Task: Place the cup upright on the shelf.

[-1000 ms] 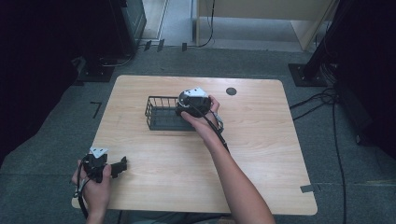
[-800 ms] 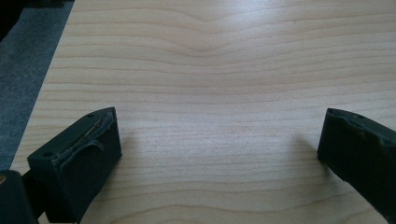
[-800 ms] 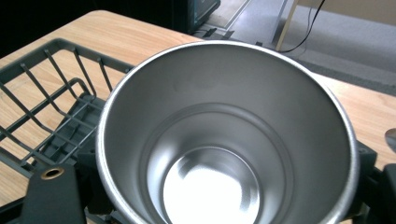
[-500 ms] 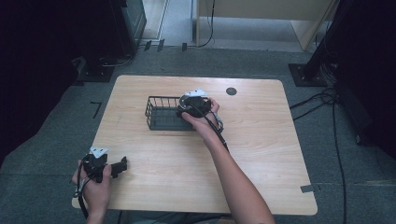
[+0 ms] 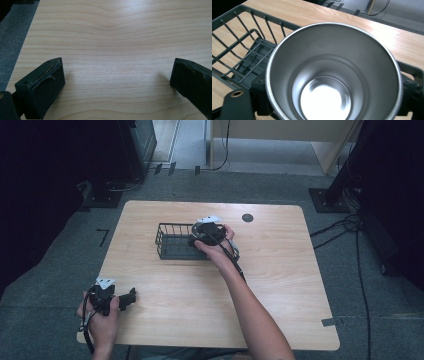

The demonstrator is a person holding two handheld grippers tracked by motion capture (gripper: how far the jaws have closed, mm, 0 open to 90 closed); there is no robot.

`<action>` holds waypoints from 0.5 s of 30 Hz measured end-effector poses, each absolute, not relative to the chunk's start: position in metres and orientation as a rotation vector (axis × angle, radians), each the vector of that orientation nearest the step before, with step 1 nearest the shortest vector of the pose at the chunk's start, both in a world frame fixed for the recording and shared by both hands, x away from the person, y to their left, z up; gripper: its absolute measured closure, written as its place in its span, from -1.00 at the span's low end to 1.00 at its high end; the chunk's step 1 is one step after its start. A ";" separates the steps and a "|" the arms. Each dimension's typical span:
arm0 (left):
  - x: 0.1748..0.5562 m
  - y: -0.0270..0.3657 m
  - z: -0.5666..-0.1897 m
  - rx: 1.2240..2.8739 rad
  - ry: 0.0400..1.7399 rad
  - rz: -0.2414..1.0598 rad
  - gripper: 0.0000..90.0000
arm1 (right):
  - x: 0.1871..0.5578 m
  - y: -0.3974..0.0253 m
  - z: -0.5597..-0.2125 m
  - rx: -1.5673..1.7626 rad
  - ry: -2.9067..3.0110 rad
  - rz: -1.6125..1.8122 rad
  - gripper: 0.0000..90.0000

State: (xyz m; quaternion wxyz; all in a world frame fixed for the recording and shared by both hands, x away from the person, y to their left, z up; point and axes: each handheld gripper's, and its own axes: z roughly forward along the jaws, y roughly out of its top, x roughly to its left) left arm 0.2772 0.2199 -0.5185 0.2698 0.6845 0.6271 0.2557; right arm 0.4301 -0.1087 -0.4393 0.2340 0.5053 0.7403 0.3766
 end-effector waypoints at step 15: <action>0.277 0.220 -0.519 1.845 1.690 0.689 -1.00 | 0.421 -0.121 -0.421 1.382 2.035 1.076 -1.00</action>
